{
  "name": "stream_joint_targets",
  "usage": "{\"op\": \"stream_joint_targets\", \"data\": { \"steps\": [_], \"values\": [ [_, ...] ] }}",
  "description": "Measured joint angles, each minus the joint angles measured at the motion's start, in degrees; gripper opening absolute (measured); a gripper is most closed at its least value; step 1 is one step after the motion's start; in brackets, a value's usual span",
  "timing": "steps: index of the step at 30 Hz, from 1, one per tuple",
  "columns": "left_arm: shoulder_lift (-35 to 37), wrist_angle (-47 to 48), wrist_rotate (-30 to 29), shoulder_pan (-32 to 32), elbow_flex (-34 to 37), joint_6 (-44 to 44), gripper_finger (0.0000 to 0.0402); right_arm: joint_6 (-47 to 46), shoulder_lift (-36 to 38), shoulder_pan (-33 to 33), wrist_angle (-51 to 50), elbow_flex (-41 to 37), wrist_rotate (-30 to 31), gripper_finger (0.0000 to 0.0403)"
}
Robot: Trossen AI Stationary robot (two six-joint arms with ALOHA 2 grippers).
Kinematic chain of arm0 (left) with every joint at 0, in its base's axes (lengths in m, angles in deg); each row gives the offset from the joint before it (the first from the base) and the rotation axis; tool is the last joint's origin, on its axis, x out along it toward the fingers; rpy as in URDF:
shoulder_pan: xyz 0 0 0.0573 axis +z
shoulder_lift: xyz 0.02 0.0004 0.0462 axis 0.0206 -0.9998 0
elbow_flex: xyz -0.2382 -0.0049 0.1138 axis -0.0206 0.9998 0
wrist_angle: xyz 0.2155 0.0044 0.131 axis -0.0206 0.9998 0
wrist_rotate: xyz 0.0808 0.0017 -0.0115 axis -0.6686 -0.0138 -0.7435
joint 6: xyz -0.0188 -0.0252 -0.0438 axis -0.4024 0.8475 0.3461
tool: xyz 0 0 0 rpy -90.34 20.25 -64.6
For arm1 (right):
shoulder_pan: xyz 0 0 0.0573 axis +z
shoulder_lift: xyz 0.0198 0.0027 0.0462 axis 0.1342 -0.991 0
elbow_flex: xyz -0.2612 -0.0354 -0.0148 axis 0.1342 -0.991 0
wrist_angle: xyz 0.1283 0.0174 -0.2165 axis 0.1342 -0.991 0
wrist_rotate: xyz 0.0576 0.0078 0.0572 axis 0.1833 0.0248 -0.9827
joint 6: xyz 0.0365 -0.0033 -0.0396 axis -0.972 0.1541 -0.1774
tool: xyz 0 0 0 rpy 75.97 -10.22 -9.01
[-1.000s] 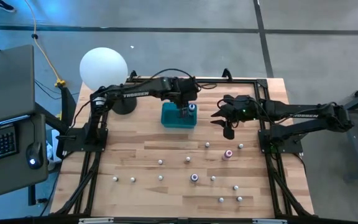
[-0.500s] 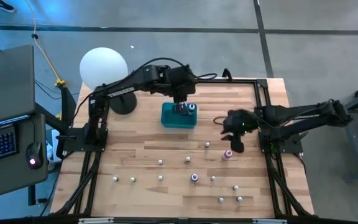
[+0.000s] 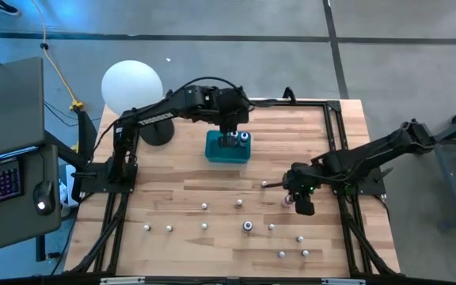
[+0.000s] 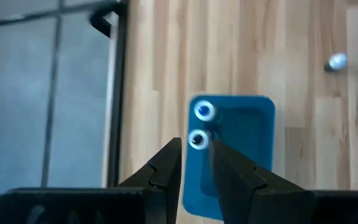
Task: Pick & Place food coloring
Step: Put the big pink food coloring bottle into the blue bin
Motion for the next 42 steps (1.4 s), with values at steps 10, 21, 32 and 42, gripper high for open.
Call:
{"op": "stream_joint_targets", "data": {
  "steps": [10,21,32,42],
  "values": [
    [0.23,0.28,0.12,0.0,-0.12,0.02,0.008,0.02,0.07,-0.17,-0.85,-0.21,1.39,0.0085],
    [0.28,2.79,-0.66,-0.7,-0.32,0.02,0.008,6.6,-0.1,-0.18,1.75,6.87,9.05,0.0036],
    [5.07,14.08,-12.91,-7.57,-1.37,5.0,0.008,24.23,-9.74,-8.63,9.94,16.91,15.86,0.0035],
    [11.19,13.88,-14.66,-12.37,-0.78,13.85,0.008,31.65,-24.34,-20.44,12.05,34.06,12.09,0.004]
  ]
}}
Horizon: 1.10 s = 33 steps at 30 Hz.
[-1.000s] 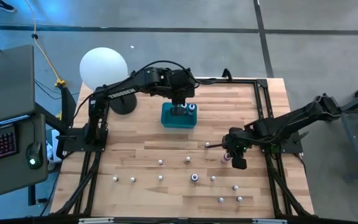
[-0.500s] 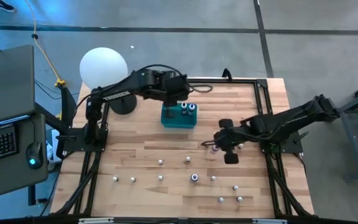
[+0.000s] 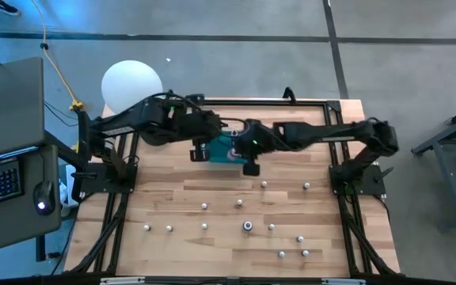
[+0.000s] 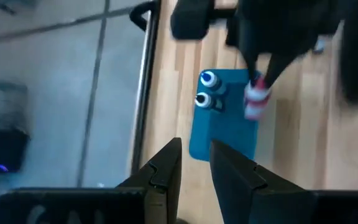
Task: Pick & Place food coloring
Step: Put the big pink food coloring bottle into the blue bin
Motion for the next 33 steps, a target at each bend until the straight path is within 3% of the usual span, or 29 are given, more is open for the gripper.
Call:
{"op": "stream_joint_targets", "data": {
  "steps": [5,17,21,25,33],
  "values": [
    [4.07,0.36,6.63,0.09,7.68,4.28,0.008,5.17,-6.34,-3.91,-0.46,4.38,-0.85,0.0035],
    [13.62,-6.15,14.43,-0.24,43.26,9.14,0.008,9.68,-14.15,-9.86,0.09,8.25,-1.18,0.0035],
    [15.7,-10.31,14.59,-0.31,48.02,9.05,0.008,10.2,-15.18,-11.85,1.0,8.33,-2.01,0.0034],
    [16.91,-12.94,14.48,-0.3,47.7,8.77,0.008,10.18,-16.55,-13.6,2.47,8.28,-4.9,0.0038],
    [18.54,-13.99,14.92,-0.31,47.99,8.66,0.008,10.42,-17.95,-15.06,3.01,8.24,-4.49,0.0045]
  ]
}}
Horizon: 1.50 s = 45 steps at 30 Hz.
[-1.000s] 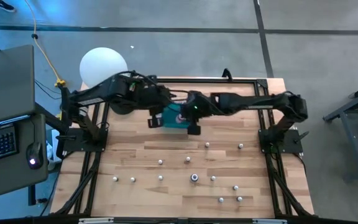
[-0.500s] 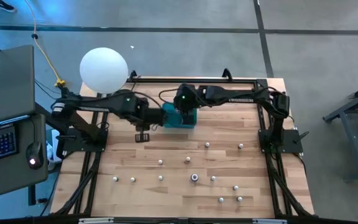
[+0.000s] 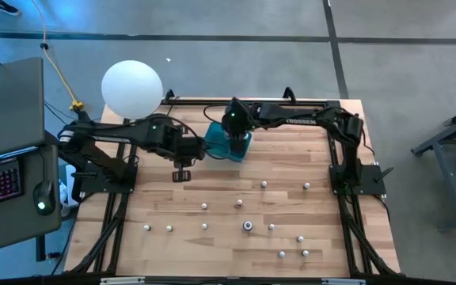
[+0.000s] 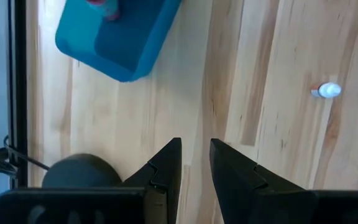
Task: Pick & Place food coloring
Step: Put the big pink food coloring bottle into the blue bin, then put the big purple food coloring bottle into the blue bin
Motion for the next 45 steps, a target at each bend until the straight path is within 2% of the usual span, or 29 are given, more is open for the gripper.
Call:
{"op": "stream_joint_targets", "data": {
  "steps": [5,8,12,17,26,29,31,34,38,41,43,45],
  "values": [
    [0.13,-0.04,0.54,0.0,-0.11,0.02,0.008,0.04,0.0,0.0,0.71,0.02,0.24,0.0088],
    [0.17,-0.11,0.96,0.01,-0.11,0.04,0.008,0.06,0.02,0.02,1.0,0.02,2.96,0.0108],
    [0.15,-0.96,2.43,0.0,-0.11,0.02,0.008,1.24,0.02,0.02,1.81,0.02,7.19,0.0116],
    [0.13,-1.11,3.08,0.0,-0.11,0.1,0.008,3.01,0.89,0.96,-0.87,1.12,8.07,0.0118],
    [0.13,-4.32,5.09,-0.04,0.51,-0.37,0.008,3.06,8.93,7.67,-22.99,9.65,9.83,0.0118],
    [0.22,-9.68,5.4,-0.02,3.87,-0.43,0.008,1.97,13.39,9.72,-31.74,10.54,10.95,0.0118],
    [0.76,-14.91,7.45,0.02,6.94,-0.59,0.008,-0.26,17.15,10.34,-36.19,9.51,9.36,0.0119],
    [0.88,-25.51,12.03,0.0,11.64,-0.42,0.008,-3.49,24.27,10.3,-37.78,3.41,3.43,0.0119],
    [-1.75,-41.85,19.38,-0.11,15.54,0.21,0.008,-8.14,36.11,9.92,-30.62,-11.68,-2.48,0.0119],
    [-4.72,-48.7,22.73,-1.56,16.08,0.18,0.008,-12.77,44.68,10.84,-22.32,-23.48,-2.64,0.0119],
    [-7.04,-54.29,22.91,-3.29,14.22,-0.47,0.008,-14.54,49.6,11.39,-17.13,-30.69,-2.68,0.0119],
    [-9.14,-54.83,22.43,-5.03,12.99,-0.58,0.008,-16.5,53.64,12.17,-11.2,-37.23,-2.76,0.0119]
  ]
}}
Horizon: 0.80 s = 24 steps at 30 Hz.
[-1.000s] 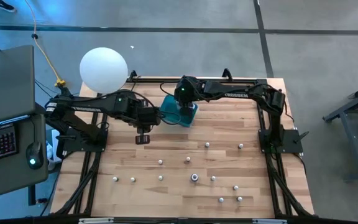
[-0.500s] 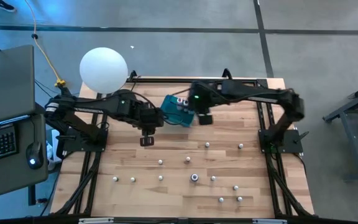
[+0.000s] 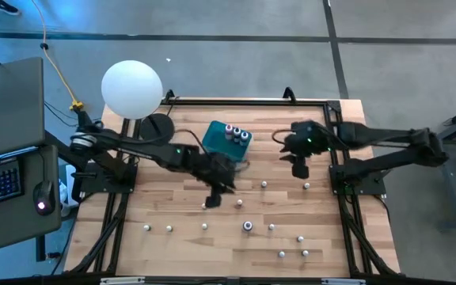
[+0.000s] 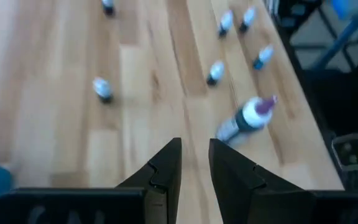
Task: Pick & Place food coloring
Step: Put the big purple food coloring bottle into the blue bin
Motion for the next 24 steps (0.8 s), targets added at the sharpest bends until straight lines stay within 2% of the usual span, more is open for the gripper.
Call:
{"op": "stream_joint_targets", "data": {
  "steps": [5,10,13,16,24],
  "values": [
    [-7.75,-7.83,-0.18,-3.39,-2.02,0.06,0.008,-2.01,7.18,1.79,15.04,-13.05,-0.18,0.0119],
    [-12.55,-15.83,3.78,-6.14,-4.58,0.21,0.008,-3.39,10.48,3.17,22.53,-19.85,-1.9,0.0119],
    [-14.56,-14.93,3.35,-7.87,-6.08,-0.93,0.0081,-6.02,11.14,4.16,23.99,-21.65,-2.37,0.0119],
    [-15.26,-14.55,0.02,-9.12,-6.85,-2.15,0.0089,-7.44,11.19,5.4,24.62,-22.01,-2.36,0.0119],
    [-15.43,-14.94,-4.06,-10.01,-7.0,-2.47,0.0147,-7.3,11.03,8.03,26.05,-22.2,-2.42,0.0119]
  ]
}}
